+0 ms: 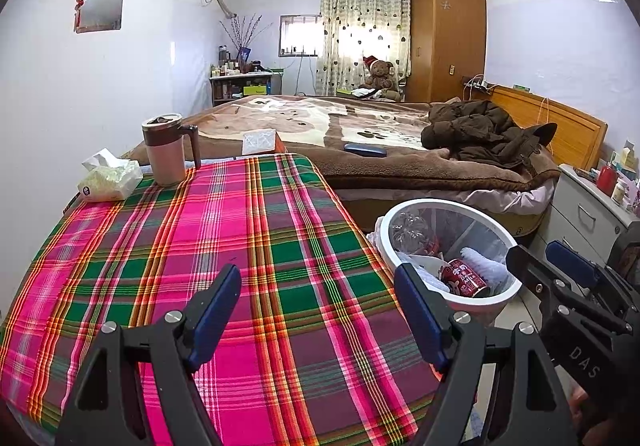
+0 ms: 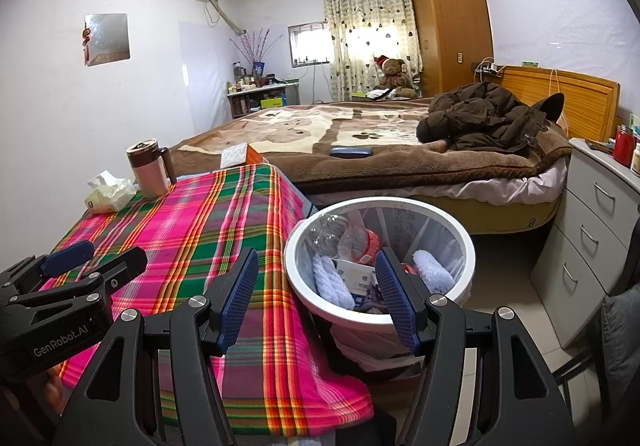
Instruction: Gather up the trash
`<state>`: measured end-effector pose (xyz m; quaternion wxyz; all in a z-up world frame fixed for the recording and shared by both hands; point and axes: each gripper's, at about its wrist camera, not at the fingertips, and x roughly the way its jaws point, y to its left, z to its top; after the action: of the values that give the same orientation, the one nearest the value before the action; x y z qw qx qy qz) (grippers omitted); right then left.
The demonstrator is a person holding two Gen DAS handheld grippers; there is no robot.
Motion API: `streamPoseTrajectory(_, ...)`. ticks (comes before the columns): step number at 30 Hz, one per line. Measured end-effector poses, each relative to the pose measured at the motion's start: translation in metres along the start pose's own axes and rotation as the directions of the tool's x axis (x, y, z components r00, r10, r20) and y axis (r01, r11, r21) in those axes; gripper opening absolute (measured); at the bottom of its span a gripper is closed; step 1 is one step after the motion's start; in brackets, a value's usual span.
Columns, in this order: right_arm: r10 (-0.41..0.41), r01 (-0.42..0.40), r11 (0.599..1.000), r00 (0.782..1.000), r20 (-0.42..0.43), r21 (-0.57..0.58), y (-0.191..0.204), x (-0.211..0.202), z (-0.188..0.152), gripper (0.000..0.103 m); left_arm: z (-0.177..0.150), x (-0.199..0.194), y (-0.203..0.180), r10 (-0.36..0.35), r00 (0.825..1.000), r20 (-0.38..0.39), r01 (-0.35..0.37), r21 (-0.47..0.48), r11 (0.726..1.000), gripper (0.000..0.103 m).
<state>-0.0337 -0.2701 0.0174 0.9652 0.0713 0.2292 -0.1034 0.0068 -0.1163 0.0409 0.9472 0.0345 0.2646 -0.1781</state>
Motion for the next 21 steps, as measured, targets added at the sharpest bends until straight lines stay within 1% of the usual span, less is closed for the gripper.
streamPoseTrajectory(12,0.003,-0.003,1.000,1.000,-0.001,-0.001,0.0029,-0.0009,0.0009,0.062,-0.0006,0.0013,0.0010,0.000,1.000,-0.004,0.000,-0.007,1.000,0.080)
streamPoseTrajectory(21,0.004,-0.004,1.000,1.000,-0.001,-0.001,0.0050,-0.0012,0.0013,0.062,-0.0006,0.0025,0.0008,0.007,1.000,0.010,-0.007,-0.008,1.000,0.080)
